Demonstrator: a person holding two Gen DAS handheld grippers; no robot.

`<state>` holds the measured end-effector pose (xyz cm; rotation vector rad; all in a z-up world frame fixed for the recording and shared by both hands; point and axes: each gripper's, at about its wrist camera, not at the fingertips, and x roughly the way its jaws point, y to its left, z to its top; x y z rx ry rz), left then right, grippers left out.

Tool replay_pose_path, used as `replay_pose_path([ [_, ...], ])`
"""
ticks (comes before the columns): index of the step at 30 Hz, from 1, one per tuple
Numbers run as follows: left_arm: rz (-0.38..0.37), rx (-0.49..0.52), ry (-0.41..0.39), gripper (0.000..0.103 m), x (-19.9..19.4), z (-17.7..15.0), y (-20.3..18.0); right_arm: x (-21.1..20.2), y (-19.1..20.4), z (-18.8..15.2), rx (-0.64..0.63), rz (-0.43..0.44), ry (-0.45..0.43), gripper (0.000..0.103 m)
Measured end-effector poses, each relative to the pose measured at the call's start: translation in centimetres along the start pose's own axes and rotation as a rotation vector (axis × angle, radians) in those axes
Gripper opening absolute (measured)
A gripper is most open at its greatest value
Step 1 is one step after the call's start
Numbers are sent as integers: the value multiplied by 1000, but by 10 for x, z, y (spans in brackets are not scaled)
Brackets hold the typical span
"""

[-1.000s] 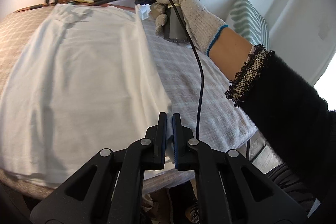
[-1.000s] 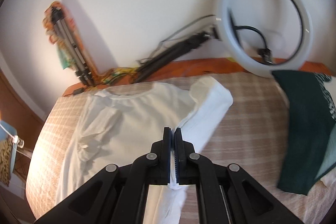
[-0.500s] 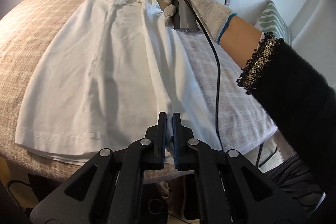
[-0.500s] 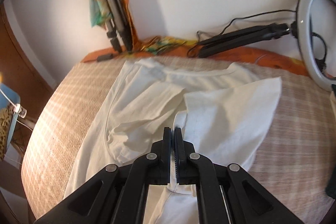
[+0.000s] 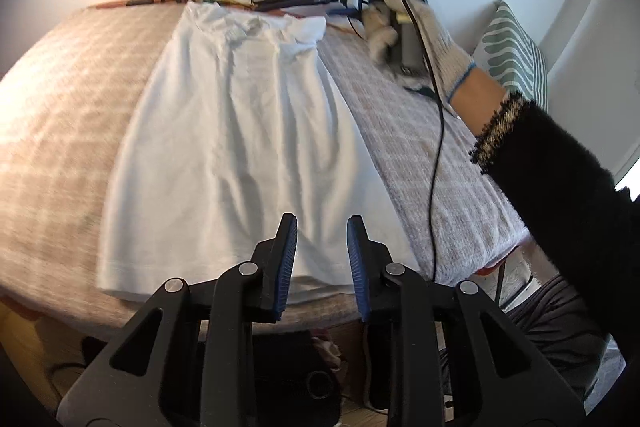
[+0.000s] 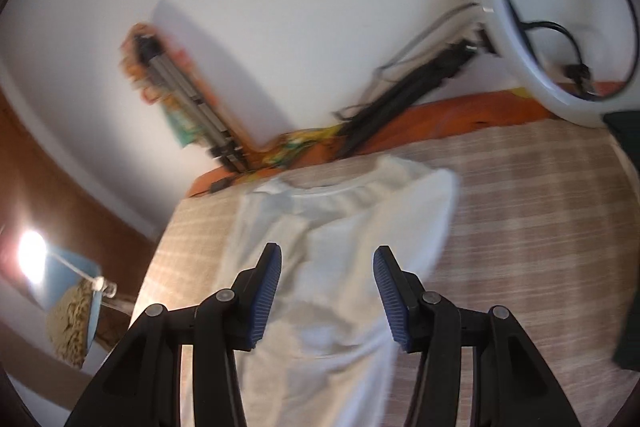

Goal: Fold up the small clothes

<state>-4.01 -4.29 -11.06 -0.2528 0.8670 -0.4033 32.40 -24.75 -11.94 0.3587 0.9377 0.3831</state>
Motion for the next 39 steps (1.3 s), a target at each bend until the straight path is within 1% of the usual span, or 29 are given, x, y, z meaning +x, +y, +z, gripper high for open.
replay_pose_path([
  [3, 14, 4, -8, 25, -12, 13, 13, 14, 1, -2, -2, -23, 25, 51],
  [4, 33, 4, -20, 25, -16, 19, 18, 19, 5, -2, -11, -29, 31, 51],
  [8, 114, 7, -80, 25, -24, 37, 37, 54, 39, -1, -102, -60, 72, 51],
  [10, 128, -8, -99, 24, -24, 40, 46, 69, 49, 0, -133, -89, 86, 51],
  [12, 140, -32, -101, 24, -20, 40, 55, 87, 61, 0, -179, -144, 98, 51],
  [15, 138, -62, -77, 25, -11, 40, 66, 107, 64, -3, -209, -169, 129, 51],
  [16, 136, -66, -68, 24, -8, 40, 68, 114, 63, -5, -213, -191, 142, 47],
  [17, 136, -68, -63, 25, -6, 40, 70, 118, 61, -5, -213, -207, 150, 41],
  [18, 136, -70, -63, 25, -5, 40, 71, 121, 58, -7, -211, -221, 151, 38],
  [20, 131, -75, -63, 24, -5, 41, 74, 119, 53, -5, -211, -219, 139, 24],
  [21, 130, -79, -63, 24, -5, 41, 75, 117, 49, -4, -204, -222, 132, 8],
  [22, 128, -83, -62, 24, -4, 42, 75, 116, 45, -3, -195, -218, 129, 4],
  [23, 123, -88, -61, 24, -4, 41, 75, 111, 36, -2, -156, -183, 117, 2],
  [25, 116, -93, -61, 24, -5, 41, 74, 103, 25, 0, -98, -130, 90, 2],
  [27, 113, -88, -64, 24, -6, 41, 74, 94, 26, 4, -87, -90, 58, 2],
  [29, 109, -83, -67, 25, -6, 40, 71, 85, 37, 6, -128, -62, 18, 2],
  [31, 108, -77, -64, 24, -4, 41, 73, 82, 54, 7, -174, 5, -12, 2],
  [32, 108, -76, -60, 24, -3, 41, 72, 87, 63, 6, -204, 20, -3, 2],
  [33, 108, -77, -58, 24, -2, 41, 73, 96, 70, 4, -219, 7, 14, 4],
  [34, 110, -78, -57, 24, -1, 41, 72, 106, 72, 2, -217, 12, 37, 6],
  [36, 115, -77, -57, 24, -1, 41, 71, 127, 72, -4, -192, 57, 92, 10],
  [37, 120, -74, -60, 25, -1, 41, 71, 139, 71, -7, -186, 53, 130, 24],
  [38, 123, -71, -63, 25, -1, 42, 70, 145, 69, -8, -181, 45, 159, 27],
  [39, 128, -66, -69, 24, -2, 42, 70, 140, 69, -7, -183, 65, 136, 32],
])
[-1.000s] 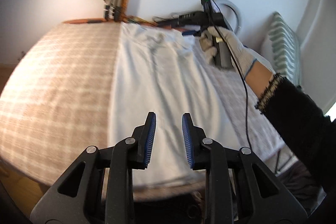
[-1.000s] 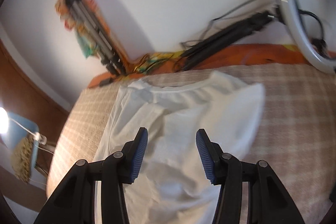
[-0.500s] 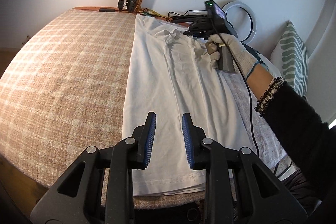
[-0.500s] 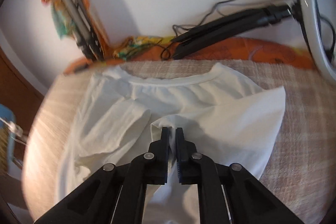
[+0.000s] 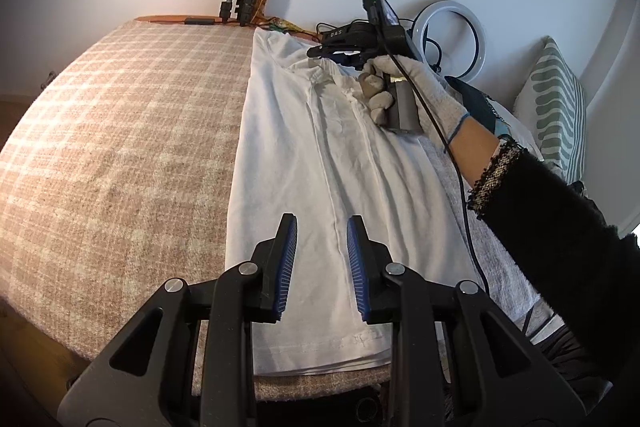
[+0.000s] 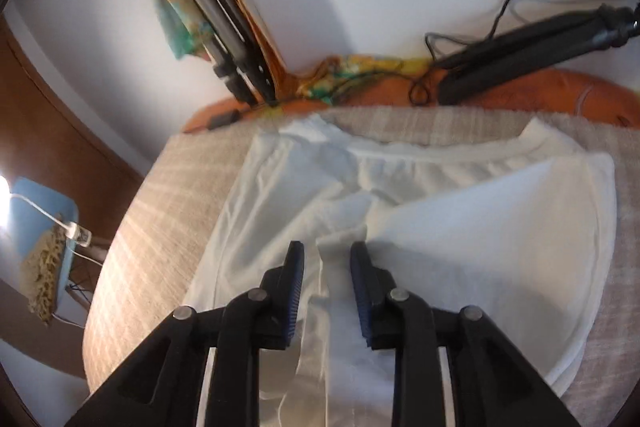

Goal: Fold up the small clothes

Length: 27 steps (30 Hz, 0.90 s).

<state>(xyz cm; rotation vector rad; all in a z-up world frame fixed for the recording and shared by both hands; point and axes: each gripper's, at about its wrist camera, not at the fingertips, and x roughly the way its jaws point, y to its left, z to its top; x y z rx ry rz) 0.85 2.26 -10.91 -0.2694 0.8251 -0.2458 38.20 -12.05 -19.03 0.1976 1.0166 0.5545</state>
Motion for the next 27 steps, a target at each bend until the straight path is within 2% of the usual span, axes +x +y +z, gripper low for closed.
replay_pose_path([
  [2, 3, 0, -9, 25, -2, 2, 0, -20, -3, 4, 13, 51, -22, 44],
  [5, -3, -10, -21, 24, -5, 4, 2, -65, -18, 11, 57, 111, -115, 44],
  [7, -15, -19, -28, 24, -9, 4, 2, -88, -31, 11, 77, 56, -159, 45],
  [9, -25, -16, -34, 24, -12, 5, 1, -106, -53, 9, 120, -38, -177, 45],
  [10, -29, -9, -36, 24, -13, 4, -1, -109, -62, 9, 141, -77, -183, 45],
  [14, -23, 33, -38, 24, -10, 3, -9, -102, -102, 6, 255, -143, -171, 45],
  [18, -5, 19, -15, 24, -1, 2, -2, -81, -145, 5, 372, -122, -145, 45],
  [21, -5, -6, 13, 24, 7, 2, 4, -65, -162, 4, 409, -101, -141, 43],
  [24, -8, -11, 34, 24, 14, 1, 5, -60, -170, 8, 399, -56, -160, 35],
  [26, -9, -8, 43, 24, 18, 0, 3, -56, -170, 13, 375, 10, -146, 8],
  [27, -8, -7, 45, 24, 19, -1, 3, -53, -167, 16, 354, 43, -139, 3],
])
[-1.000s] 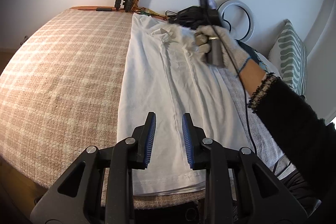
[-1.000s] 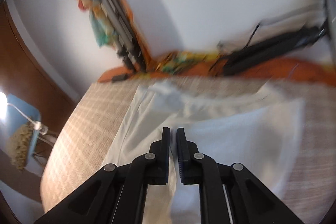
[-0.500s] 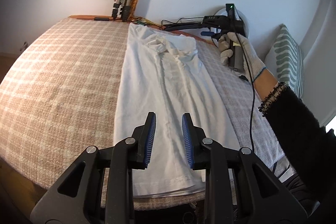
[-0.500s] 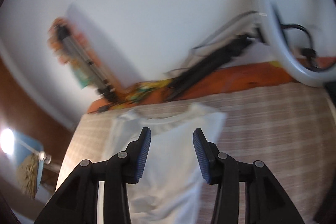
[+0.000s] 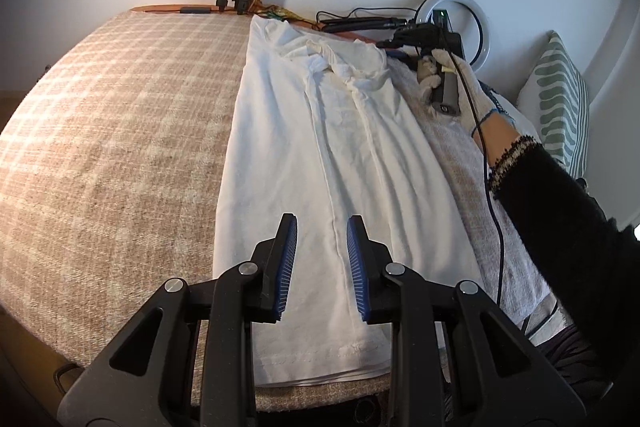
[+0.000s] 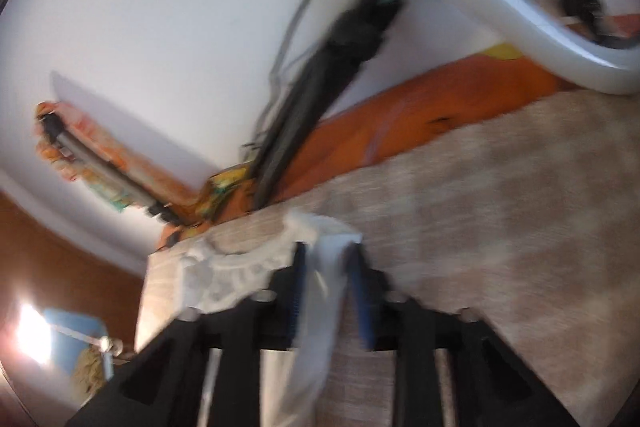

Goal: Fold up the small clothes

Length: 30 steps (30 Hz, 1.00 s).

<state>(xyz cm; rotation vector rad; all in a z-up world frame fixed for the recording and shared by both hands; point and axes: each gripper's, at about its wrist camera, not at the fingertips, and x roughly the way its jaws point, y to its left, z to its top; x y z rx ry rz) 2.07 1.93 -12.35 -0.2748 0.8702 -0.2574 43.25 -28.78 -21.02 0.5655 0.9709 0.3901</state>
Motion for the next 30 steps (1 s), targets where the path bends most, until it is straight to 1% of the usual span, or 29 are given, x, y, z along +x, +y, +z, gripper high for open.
replay_pose_path([
  [1, 1, 1, 3, 24, 1, -1, 0, 2, 4, 0, -20, 10, 7, 1],
  [2, 2, 1, 5, 24, 3, -1, 0, 2, 12, 1, -60, -6, 9, 0],
  [4, 0, -7, 12, 24, 5, -1, 0, 6, 27, 7, -154, -118, -11, 0],
  [5, -1, -9, 14, 24, 6, -1, 1, 9, 33, 9, -176, -169, -21, 3],
  [6, 0, -9, 15, 24, 7, -1, 1, 9, 37, 12, -200, -222, -34, 8],
  [7, 2, -7, 13, 24, 7, -1, 1, 8, 40, 14, -217, -256, -41, 23],
  [8, 0, -5, 11, 24, 7, 0, 1, 4, 43, 14, -226, -276, -45, 51],
  [9, -1, -2, 8, 24, 6, 0, 1, -2, 48, 14, -231, -269, -60, 57],
  [10, -2, 2, 5, 25, 6, 0, 0, -11, 54, 11, -237, -255, -88, 58],
  [11, -4, 5, 4, 24, 7, 1, 0, -16, 60, 9, -246, -227, -89, 57],
  [14, -14, 6, 8, 24, 6, 1, -1, -18, 82, -1, -278, -92, -11, 57],
  [15, -16, 6, 7, 24, 6, 1, -2, -10, 97, -10, -315, -52, 45, 57],
  [16, -16, 7, 5, 24, 5, 1, -2, -4, 106, -14, -336, -53, 70, 57],
  [18, -21, 6, -6, 24, 4, 1, -1, 17, 130, -31, -405, -77, 149, 57],
  [21, -21, 4, -7, 24, 2, 1, 0, 43, 148, -46, -471, -128, 196, 57],
  [22, -21, 5, -6, 24, 2, 1, 0, 42, 146, -49, -480, -138, 206, 55],
  [24, -22, 3, -4, 24, 2, 0, 0, 53, 150, -57, -511, -171, 230, 45],
  [25, -22, 2, -2, 24, 2, -1, 1, 57, 149, -61, -537, -205, 230, 34],
  [26, -23, 0, 0, 24, 2, -1, 1, 57, 150, -63, -566, -238, 208, 21],
  [27, -25, -2, 1, 24, 2, -1, 1, 56, 147, -63, -575, -253, 196, 12],
  [28, -26, -3, 0, 24, 2, -1, 1, 53, 143, -59, -554, -257, 183, 1],
  [30, -27, 1, -2, 24, 1, -1, 0, 45, 136, -51, -485, -212, 153, 0],
])
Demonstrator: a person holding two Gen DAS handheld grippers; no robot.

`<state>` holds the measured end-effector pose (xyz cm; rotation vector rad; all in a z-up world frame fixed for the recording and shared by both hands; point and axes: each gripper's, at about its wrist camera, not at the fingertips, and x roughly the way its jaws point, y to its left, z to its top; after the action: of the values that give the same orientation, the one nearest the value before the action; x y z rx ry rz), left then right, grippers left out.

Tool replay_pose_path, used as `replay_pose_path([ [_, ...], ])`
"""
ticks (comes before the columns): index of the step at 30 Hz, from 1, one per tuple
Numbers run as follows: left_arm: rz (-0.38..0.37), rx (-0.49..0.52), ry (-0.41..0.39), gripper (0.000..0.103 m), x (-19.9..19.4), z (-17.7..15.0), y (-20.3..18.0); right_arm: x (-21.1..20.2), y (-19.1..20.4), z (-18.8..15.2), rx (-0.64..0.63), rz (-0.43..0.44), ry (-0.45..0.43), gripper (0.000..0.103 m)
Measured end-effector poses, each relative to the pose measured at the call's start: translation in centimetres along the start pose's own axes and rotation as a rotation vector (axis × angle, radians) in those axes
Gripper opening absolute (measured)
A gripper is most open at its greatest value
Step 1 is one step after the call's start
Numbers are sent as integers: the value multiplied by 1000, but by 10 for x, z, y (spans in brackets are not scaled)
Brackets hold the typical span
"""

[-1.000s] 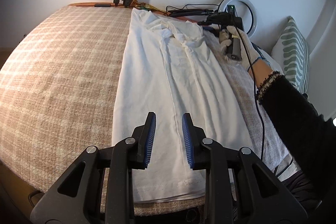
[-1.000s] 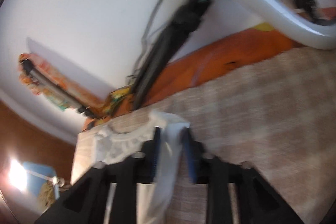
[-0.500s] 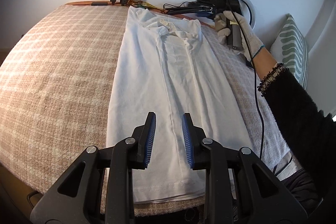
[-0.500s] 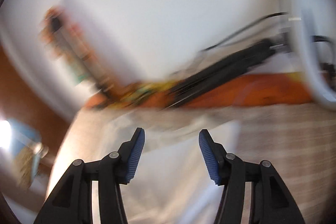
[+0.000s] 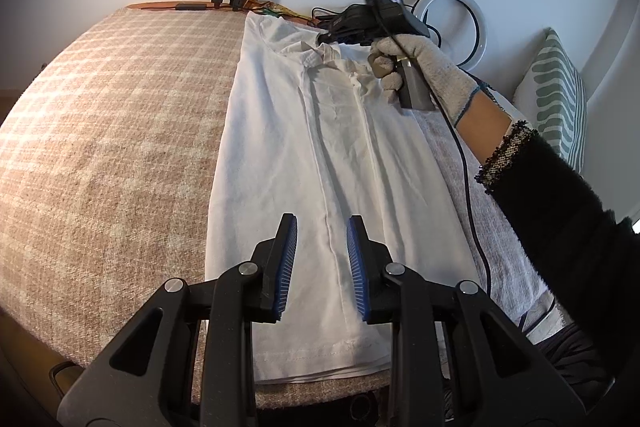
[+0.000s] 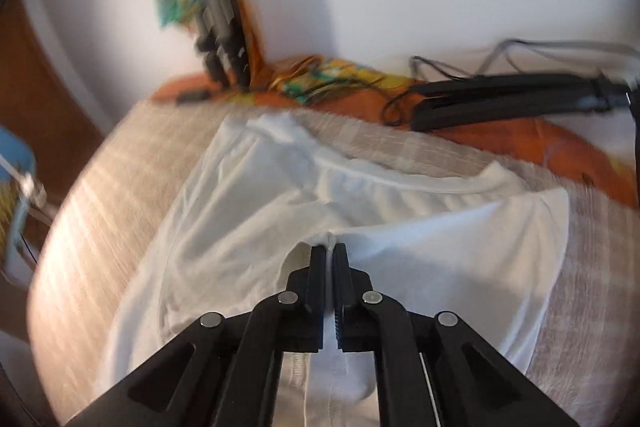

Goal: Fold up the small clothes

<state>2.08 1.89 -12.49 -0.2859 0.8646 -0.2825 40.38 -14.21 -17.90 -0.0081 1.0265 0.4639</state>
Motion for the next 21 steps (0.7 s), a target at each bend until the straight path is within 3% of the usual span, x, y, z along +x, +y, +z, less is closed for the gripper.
replay_pose_path([
  [3, -5, -4, -1, 24, 1, 0, 0, -14, -2, 8, 43, 121, -87, 0],
  [6, -6, -1, 4, 24, 4, 1, -1, -8, 10, 11, 11, 201, -69, 0],
  [9, -1, 9, 3, 24, 6, 1, -3, 18, 17, 13, 12, 179, -1, 1],
  [12, 7, 11, -5, 24, 5, 3, -3, 27, 16, 14, 43, 157, 16, 18],
  [14, 9, 11, -17, 25, 3, 3, -2, 12, 10, 12, 62, 190, -20, 42],
  [21, 29, 14, -60, 24, -14, 8, 8, -93, 3, 2, 83, 187, -148, 43],
])
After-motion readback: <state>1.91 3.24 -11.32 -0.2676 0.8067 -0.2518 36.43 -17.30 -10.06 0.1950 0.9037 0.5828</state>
